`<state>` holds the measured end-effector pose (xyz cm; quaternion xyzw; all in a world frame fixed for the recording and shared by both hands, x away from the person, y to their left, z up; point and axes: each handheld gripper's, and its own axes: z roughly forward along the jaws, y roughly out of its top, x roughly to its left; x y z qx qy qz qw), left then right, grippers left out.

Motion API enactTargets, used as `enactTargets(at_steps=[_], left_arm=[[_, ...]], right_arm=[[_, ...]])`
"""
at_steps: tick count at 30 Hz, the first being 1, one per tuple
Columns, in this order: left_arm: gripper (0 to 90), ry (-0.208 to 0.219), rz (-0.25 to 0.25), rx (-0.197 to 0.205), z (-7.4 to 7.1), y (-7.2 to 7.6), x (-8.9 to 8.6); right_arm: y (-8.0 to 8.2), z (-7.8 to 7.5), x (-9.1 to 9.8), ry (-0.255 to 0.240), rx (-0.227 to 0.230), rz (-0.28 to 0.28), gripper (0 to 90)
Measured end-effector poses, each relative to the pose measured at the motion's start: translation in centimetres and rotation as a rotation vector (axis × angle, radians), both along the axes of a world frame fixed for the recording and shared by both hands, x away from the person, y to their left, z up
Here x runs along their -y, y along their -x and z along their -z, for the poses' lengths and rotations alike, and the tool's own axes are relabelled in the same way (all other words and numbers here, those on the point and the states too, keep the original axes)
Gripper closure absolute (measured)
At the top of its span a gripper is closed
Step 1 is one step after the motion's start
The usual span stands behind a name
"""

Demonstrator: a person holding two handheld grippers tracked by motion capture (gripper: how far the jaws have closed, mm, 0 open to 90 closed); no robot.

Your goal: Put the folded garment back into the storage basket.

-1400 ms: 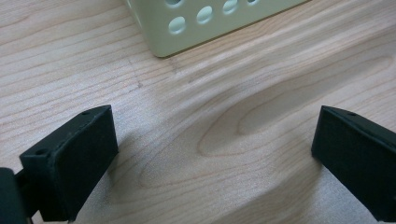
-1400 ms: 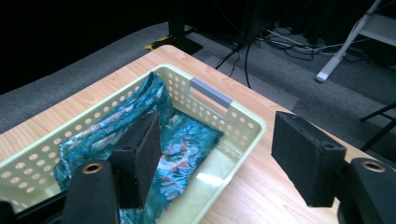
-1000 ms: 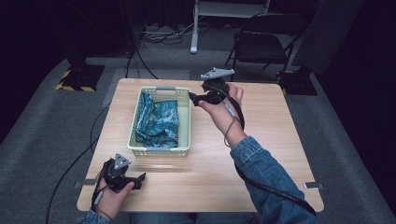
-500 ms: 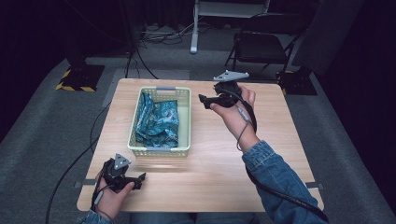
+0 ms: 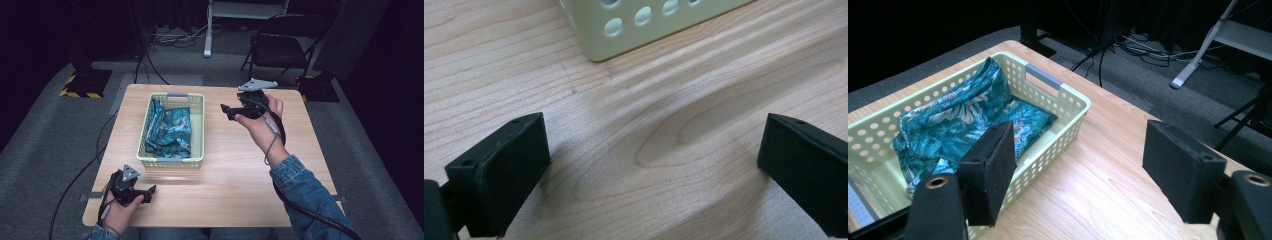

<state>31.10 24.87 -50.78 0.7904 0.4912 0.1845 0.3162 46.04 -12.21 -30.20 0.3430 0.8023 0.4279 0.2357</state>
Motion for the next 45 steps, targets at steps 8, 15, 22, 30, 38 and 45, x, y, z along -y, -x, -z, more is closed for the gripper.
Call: enactTargets(at_steps=[8, 15, 22, 30, 38, 45], left_arm=[[0.5, 0.0, 0.0, 0.0, 0.0, 0.0, 0.0], [0.5, 0.0, 0.0, 0.0, 0.0, 0.0, 0.0], [0.5, 0.0, 0.0, 0.0, 0.0, 0.0, 0.0], [0.5, -0.001, 0.0, 0.0, 0.0, 0.0, 0.0], [0.5, -0.001, 0.0, 0.0, 0.0, 0.0, 0.0], [0.5, 0.0, 0.0, 0.0, 0.0, 0.0, 0.0]], right_arm=[[0.6, -0.1, 1.4, 0.005, 0.004, -0.013, 29.5], [1.2, 0.0, 2.6, 0.005, 0.006, -0.018, 29.3], [1.9, 0.4, 4.0, 0.012, 0.01, -0.015, 29.0], [2.4, 0.7, 5.6, 0.013, 0.011, -0.01, 28.8], [2.9, 1.2, 7.0, 0.013, 0.016, -0.009, 28.7], [3.3, 1.6, 8.2, 0.013, 0.02, -0.007, 28.5]])
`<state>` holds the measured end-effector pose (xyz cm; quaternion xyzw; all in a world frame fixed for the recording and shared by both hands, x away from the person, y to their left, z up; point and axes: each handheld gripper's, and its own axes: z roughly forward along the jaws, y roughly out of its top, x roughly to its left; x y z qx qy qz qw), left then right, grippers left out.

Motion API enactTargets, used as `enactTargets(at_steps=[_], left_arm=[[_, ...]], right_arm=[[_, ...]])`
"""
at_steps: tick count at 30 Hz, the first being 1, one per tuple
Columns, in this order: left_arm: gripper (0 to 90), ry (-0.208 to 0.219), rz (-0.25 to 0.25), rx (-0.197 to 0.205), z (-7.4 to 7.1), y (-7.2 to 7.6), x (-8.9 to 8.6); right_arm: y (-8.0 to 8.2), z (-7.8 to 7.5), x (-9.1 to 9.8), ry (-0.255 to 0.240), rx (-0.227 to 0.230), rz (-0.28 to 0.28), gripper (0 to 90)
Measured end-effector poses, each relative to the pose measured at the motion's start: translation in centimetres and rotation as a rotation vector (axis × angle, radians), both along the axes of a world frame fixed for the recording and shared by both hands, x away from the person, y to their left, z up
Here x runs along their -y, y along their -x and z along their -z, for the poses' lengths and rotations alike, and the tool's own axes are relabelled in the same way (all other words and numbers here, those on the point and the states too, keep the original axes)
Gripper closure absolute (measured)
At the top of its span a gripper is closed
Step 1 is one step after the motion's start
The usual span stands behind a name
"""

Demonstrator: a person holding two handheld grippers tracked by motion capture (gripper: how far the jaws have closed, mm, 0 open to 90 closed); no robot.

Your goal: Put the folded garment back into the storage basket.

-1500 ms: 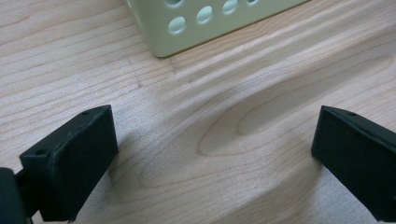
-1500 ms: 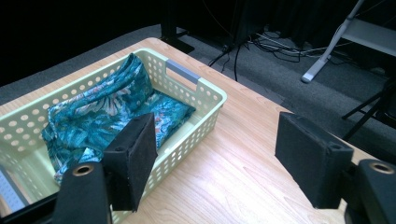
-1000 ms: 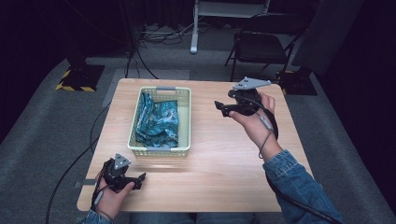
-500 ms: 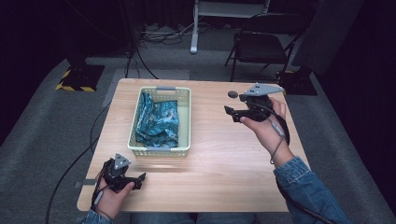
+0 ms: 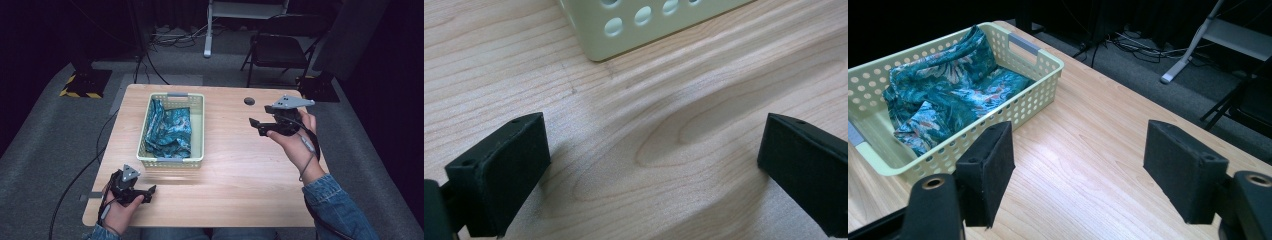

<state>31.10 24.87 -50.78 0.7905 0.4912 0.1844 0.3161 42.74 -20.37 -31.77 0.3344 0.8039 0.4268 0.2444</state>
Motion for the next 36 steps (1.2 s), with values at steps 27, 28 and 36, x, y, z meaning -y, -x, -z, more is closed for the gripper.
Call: enactTargets(at_steps=[27, 28, 36], left_arm=[[0.5, 0.0, 0.0, 0.0, 0.0, 0.0, 0.0], [0.5, 0.0, 0.0, 0.0, 0.0, 0.0, 0.0], [0.5, 0.0, 0.0, 0.0, 0.0, 0.0, 0.0]], right_arm=[[1.4, 1.5, 4.9, -0.018, -0.005, 0.064, 27.5], [1.5, 1.6, 5.1, -0.019, -0.005, 0.068, 27.4], [2.1, 2.2, 6.9, -0.026, -0.013, 0.091, 27.1]])
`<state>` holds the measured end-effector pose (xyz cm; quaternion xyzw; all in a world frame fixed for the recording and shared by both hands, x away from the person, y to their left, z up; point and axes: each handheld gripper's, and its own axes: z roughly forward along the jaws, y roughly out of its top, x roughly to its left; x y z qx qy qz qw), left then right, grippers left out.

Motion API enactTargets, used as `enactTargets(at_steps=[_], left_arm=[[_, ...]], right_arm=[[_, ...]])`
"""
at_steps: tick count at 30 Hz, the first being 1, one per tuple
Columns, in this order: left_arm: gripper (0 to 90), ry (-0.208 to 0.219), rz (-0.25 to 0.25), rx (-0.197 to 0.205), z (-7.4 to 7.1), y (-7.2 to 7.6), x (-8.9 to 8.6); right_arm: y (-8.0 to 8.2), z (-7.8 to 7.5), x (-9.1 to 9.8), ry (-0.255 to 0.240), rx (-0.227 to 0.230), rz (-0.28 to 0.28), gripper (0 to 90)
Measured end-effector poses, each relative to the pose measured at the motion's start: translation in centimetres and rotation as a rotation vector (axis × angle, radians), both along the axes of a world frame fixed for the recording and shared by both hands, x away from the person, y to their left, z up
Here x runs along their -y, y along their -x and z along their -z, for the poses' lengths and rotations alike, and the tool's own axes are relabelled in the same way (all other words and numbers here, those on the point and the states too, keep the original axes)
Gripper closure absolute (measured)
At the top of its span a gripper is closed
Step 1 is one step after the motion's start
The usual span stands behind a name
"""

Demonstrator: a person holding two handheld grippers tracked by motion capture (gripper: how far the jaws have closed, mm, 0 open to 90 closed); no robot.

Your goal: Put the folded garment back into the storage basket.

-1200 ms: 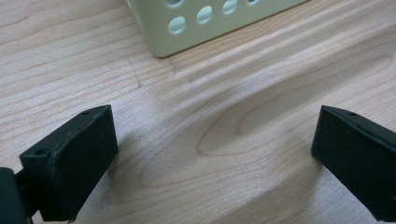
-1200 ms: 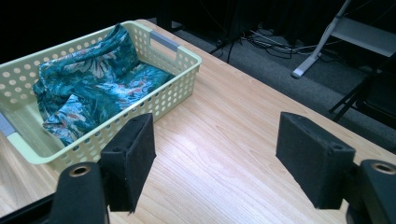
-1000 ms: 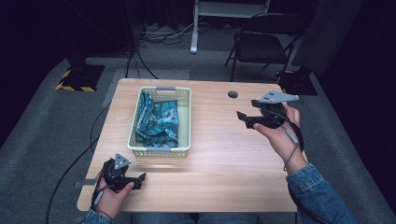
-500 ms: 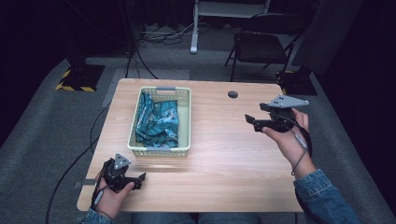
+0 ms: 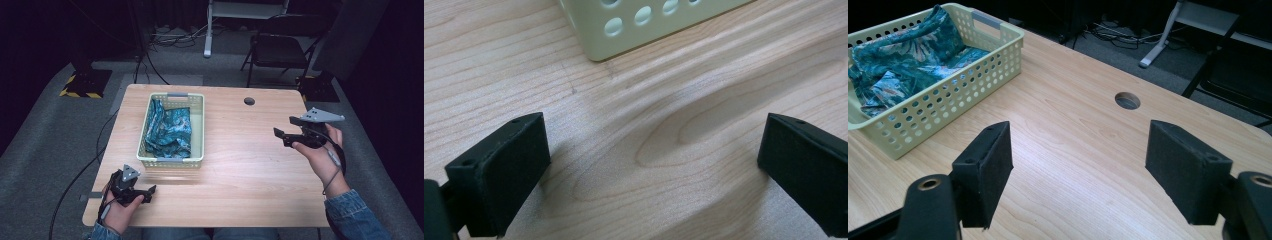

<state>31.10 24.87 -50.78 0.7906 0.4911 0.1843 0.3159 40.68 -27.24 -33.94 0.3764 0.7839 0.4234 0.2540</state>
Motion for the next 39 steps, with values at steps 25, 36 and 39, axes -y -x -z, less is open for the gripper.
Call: enactTargets(at_steps=[25, 36, 39], left_arm=[[0.5, 0.001, 0.004, 0.0, 0.0, -0.2, 0.0], [0.5, -0.001, 0.004, -0.001, 0.0, -0.3, 0.0], [0.5, -0.002, 0.006, -0.001, 0.0, -0.4, 0.0]], right_arm=[[2.1, 2.8, 4.1, -0.013, -0.022, 0.025, 25.8], [2.8, 4.5, 5.9, -0.021, -0.044, 0.055, 25.4], [3.1, 4.8, 6.3, -0.021, -0.047, 0.065, 25.3]])
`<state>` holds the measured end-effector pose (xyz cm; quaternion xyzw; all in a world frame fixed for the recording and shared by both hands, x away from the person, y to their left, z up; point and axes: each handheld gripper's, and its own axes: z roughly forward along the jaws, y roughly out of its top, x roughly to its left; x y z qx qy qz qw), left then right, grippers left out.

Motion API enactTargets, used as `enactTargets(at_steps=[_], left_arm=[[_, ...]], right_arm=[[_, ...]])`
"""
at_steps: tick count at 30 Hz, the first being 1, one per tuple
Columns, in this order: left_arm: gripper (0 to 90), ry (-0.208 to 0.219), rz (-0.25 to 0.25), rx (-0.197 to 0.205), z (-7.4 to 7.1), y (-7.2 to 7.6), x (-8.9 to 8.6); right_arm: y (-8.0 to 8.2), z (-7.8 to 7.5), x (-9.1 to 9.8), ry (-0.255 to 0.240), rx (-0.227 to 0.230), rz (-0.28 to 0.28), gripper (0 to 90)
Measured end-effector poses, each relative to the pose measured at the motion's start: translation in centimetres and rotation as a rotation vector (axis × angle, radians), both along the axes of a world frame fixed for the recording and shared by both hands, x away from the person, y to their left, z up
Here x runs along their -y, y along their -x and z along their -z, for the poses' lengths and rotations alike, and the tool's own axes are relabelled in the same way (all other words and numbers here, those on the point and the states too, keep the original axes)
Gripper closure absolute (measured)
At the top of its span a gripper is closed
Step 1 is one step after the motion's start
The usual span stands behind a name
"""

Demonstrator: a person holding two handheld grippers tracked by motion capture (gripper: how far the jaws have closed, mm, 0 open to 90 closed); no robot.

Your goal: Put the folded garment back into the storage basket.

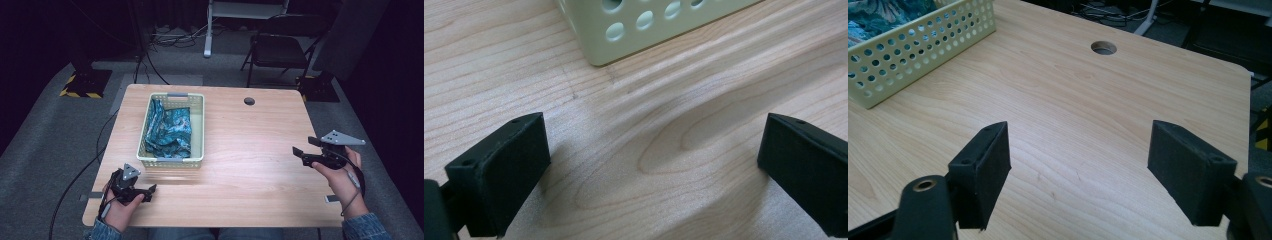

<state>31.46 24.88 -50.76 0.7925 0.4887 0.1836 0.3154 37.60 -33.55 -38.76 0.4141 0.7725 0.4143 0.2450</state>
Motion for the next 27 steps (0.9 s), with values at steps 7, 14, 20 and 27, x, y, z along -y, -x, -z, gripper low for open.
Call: enactTargets(at_steps=[7, 14, 20, 27], left_arm=[[0.5, 0.001, -0.001, 0.001, 0.0, -0.1, 0.0], [0.5, 0.001, -0.002, 0.001, 0.0, -0.1, 0.0], [0.5, 0.002, -0.002, 0.002, 0.0, -0.1, 0.0], [0.5, 0.002, -0.002, 0.002, 0.0, -0.1, 0.0]], right_arm=[[0.5, 1.1, 0.8, 0.004, -0.019, 0.018, 25.2], [0.8, 2.5, 1.4, 0.004, -0.042, 0.03, 25.1], [1.1, 3.8, 1.8, 0.005, -0.069, 0.037, 24.9], [1.4, 5.5, 2.3, 0.008, -0.094, 0.044, 24.8]])
